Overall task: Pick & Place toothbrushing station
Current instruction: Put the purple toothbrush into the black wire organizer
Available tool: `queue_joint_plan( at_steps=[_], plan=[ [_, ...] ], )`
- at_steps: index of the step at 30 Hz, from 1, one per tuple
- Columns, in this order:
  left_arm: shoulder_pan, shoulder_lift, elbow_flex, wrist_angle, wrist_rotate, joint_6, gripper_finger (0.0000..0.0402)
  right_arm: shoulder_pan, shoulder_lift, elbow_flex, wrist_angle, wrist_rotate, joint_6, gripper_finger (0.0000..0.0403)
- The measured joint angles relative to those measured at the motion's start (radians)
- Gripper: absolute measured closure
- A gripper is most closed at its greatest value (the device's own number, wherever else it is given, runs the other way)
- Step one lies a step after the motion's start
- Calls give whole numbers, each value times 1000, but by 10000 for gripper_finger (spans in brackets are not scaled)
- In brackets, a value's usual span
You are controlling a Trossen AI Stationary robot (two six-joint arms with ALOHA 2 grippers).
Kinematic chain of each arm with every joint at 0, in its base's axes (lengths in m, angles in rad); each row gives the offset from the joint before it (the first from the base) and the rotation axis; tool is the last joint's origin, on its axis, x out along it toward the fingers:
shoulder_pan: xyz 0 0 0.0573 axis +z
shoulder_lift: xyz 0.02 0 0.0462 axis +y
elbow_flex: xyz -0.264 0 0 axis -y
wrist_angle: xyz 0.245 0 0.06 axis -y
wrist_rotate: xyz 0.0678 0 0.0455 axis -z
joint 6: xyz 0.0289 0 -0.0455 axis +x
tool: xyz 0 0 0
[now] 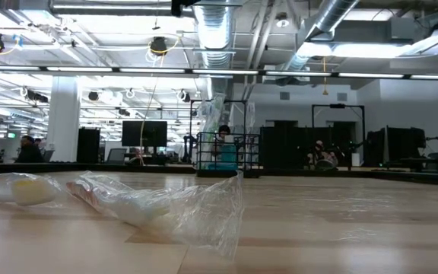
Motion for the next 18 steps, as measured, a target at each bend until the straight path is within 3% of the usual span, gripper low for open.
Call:
queue_joint_plan(
  at_steps=[5, 8, 13, 18],
  plan=[
    [52, -4, 0, 0, 58, -3, 239, 22, -132, -463, 385, 6, 181, 403],
    [82, -4, 0, -4, 90, -8, 242, 25, -169, -674, 633, 50, 210, 403],
    [130, -4, 0, -21, 135, -8, 242, -46, -137, -814, 850, 131, 190, 403],
    [178, -4, 0, -39, 168, -8, 242, -124, -1, -869, 1035, 65, 181, 403]
  ],
)
